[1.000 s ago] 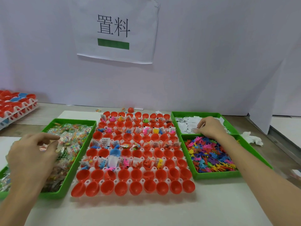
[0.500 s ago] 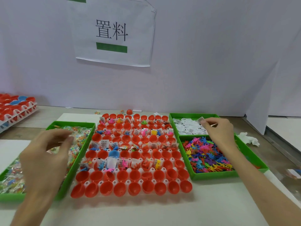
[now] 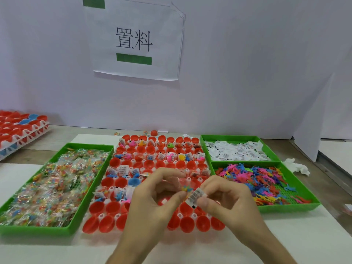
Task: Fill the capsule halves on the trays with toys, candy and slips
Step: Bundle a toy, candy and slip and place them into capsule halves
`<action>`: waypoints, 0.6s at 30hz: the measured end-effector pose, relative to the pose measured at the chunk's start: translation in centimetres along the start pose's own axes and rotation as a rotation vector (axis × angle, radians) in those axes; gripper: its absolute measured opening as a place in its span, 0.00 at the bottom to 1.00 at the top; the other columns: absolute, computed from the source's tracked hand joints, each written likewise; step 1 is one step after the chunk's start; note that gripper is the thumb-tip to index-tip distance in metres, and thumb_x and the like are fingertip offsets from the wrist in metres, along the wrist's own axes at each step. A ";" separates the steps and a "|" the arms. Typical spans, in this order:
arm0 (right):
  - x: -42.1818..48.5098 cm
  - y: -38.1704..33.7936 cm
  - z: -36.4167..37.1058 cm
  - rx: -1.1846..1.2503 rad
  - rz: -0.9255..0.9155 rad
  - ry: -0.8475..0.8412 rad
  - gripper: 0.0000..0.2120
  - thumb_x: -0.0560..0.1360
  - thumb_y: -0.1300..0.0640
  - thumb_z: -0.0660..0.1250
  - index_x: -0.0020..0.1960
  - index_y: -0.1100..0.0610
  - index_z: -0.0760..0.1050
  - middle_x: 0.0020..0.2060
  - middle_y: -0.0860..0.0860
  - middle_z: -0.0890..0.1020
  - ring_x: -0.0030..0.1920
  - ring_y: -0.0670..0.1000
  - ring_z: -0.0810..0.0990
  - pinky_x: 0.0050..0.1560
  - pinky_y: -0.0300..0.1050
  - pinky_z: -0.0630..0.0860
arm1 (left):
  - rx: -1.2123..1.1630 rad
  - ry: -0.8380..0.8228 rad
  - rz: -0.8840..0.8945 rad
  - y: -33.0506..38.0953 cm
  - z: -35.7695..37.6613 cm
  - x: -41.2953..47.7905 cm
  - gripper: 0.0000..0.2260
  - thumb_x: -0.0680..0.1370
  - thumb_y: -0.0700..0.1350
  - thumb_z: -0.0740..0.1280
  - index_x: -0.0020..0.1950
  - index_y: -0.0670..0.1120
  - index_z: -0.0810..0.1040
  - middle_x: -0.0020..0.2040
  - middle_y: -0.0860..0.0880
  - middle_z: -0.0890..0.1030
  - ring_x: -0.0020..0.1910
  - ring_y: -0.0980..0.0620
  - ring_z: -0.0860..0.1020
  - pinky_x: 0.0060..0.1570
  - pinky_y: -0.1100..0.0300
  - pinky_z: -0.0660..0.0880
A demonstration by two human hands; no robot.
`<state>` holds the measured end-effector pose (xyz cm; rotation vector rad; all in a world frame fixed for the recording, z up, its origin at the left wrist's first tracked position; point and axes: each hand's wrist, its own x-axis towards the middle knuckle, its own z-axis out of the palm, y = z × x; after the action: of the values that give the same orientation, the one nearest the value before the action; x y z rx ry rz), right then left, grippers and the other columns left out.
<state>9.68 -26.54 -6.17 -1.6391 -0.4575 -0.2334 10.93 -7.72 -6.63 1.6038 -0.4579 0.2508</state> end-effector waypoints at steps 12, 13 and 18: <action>-0.7 0.6 0.5 -0.109 0.013 0.081 0.08 0.68 0.51 0.76 0.36 0.47 0.77 0.37 0.55 0.81 0.38 0.54 0.82 0.41 0.49 0.80 | -0.094 -0.135 -0.041 0.0 1.0 -1.6 0.11 0.73 0.47 0.74 0.54 0.58 0.83 0.50 0.51 0.86 0.51 0.49 0.84 0.46 0.62 0.80; -0.7 0.5 0.5 -0.133 0.010 0.072 0.08 0.68 0.51 0.76 0.36 0.48 0.77 0.37 0.55 0.81 0.38 0.53 0.82 0.41 0.47 0.80 | -0.070 -0.112 -0.028 -0.1 1.1 -1.6 0.11 0.73 0.46 0.74 0.53 0.58 0.83 0.49 0.51 0.86 0.50 0.49 0.84 0.45 0.61 0.80; -0.1 0.0 -2.3 -0.342 -0.037 0.236 0.07 0.73 0.49 0.73 0.39 0.50 0.79 0.33 0.50 0.82 0.32 0.46 0.79 0.36 0.38 0.75 | -0.029 -0.028 -0.036 -0.6 1.6 -1.9 0.14 0.71 0.44 0.73 0.51 0.62 0.82 0.46 0.55 0.87 0.49 0.54 0.84 0.47 0.65 0.79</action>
<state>9.88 -28.80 -5.93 -1.9080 -0.2773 -0.5512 9.29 -9.02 -8.10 1.5871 -0.4516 0.1941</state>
